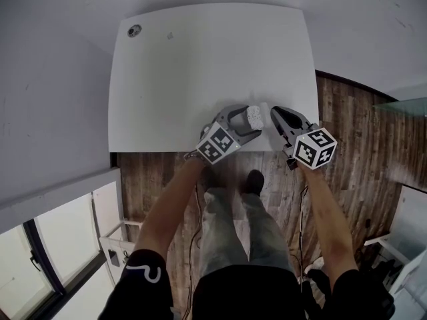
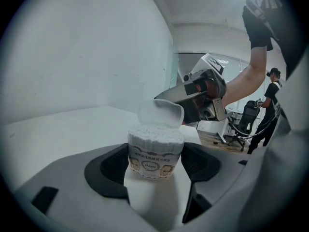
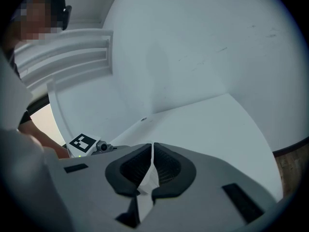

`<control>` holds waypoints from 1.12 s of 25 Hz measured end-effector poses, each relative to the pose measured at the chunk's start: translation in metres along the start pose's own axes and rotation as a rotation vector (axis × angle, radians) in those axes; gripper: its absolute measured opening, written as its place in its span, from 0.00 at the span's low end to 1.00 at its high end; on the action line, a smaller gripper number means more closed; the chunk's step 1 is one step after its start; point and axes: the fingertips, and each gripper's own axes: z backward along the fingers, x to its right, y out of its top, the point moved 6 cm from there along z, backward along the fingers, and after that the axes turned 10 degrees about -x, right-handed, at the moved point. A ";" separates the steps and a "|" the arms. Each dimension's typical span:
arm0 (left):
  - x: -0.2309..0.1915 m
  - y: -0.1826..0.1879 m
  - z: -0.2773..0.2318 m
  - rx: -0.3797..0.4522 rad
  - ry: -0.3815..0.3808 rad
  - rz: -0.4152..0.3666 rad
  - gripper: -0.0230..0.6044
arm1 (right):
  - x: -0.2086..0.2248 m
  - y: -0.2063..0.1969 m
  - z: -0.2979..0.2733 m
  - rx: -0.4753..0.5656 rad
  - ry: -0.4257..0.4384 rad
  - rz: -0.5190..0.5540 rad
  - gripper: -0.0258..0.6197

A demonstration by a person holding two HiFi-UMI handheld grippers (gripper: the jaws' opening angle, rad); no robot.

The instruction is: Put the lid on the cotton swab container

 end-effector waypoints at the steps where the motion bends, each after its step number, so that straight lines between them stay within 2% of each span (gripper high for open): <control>1: 0.000 0.000 0.000 0.000 -0.001 0.000 0.61 | -0.002 0.001 -0.001 0.004 0.009 0.001 0.09; 6: 0.000 0.000 0.001 0.003 -0.003 -0.001 0.61 | -0.012 0.004 -0.008 0.007 0.045 0.018 0.10; 10: 0.000 0.000 0.002 0.005 -0.005 -0.004 0.61 | -0.018 0.000 -0.017 -0.019 0.069 0.059 0.23; 13: 0.001 -0.001 0.001 0.006 -0.005 -0.009 0.61 | -0.017 -0.002 -0.022 -0.028 0.081 0.057 0.27; 28: 0.002 -0.001 0.002 0.011 -0.009 -0.021 0.61 | -0.019 -0.010 -0.037 -0.060 0.059 0.109 0.42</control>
